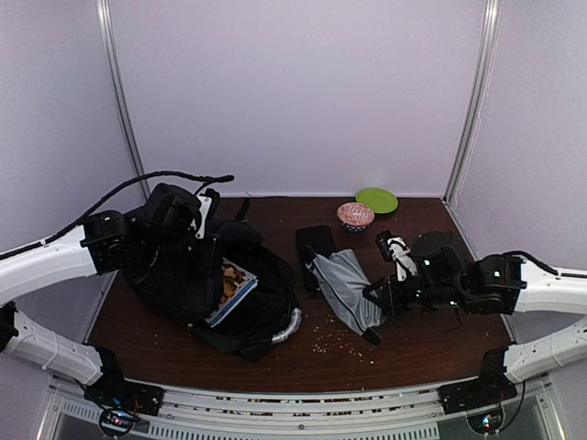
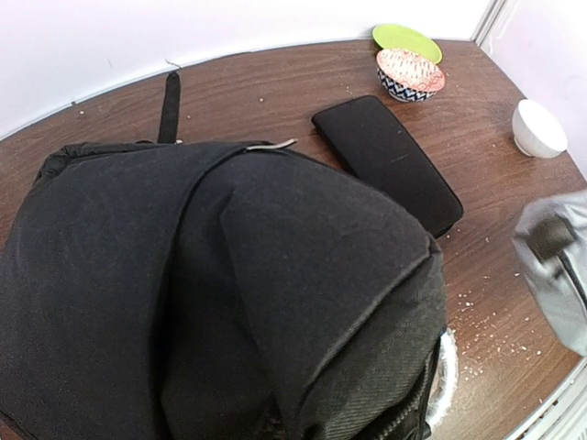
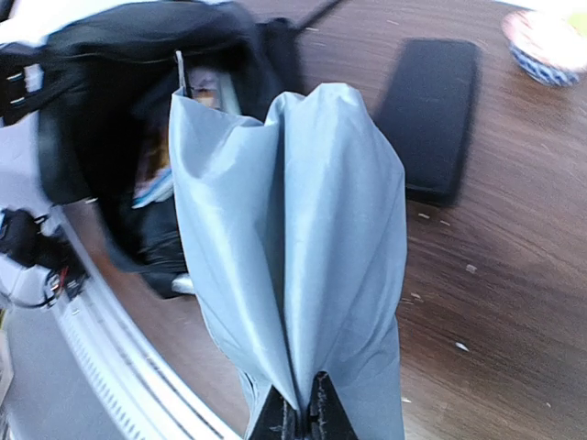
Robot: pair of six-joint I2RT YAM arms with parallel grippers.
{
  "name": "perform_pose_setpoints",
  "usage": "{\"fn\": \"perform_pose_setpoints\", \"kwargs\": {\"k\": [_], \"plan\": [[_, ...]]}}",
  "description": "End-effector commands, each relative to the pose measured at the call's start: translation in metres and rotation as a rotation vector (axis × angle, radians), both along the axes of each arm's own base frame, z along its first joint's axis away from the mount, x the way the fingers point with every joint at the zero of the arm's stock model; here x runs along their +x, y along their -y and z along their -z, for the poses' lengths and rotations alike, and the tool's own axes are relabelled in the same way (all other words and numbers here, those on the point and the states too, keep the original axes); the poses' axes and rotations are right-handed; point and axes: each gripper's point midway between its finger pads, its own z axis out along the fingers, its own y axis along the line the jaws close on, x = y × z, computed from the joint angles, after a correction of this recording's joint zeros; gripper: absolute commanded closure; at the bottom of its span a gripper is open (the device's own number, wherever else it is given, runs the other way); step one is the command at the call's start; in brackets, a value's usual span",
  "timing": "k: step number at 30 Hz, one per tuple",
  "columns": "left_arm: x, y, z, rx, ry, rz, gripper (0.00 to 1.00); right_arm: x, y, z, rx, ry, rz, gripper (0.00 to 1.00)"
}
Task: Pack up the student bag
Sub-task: Pick up the personal item from the center of the board, then place the personal item in the student bag.
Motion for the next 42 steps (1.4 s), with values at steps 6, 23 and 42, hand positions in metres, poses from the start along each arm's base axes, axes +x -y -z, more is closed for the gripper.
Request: {"fn": "perform_pose_setpoints", "kwargs": {"k": [6, 23, 42], "plan": [[0.001, -0.018, -0.035, -0.071, 0.09, -0.06, 1.0, -0.031, -0.072, -0.046, -0.016, 0.088, -0.288, 1.0], [-0.019, -0.015, -0.04, -0.202, 0.061, -0.001, 1.0, 0.013, -0.199, -0.034, -0.092, 0.1, -0.261, 1.0], [-0.044, -0.01, -0.044, -0.292, 0.065, 0.139, 1.0, 0.098, -0.241, -0.007, -0.036, 0.099, -0.063, 1.0]]}}
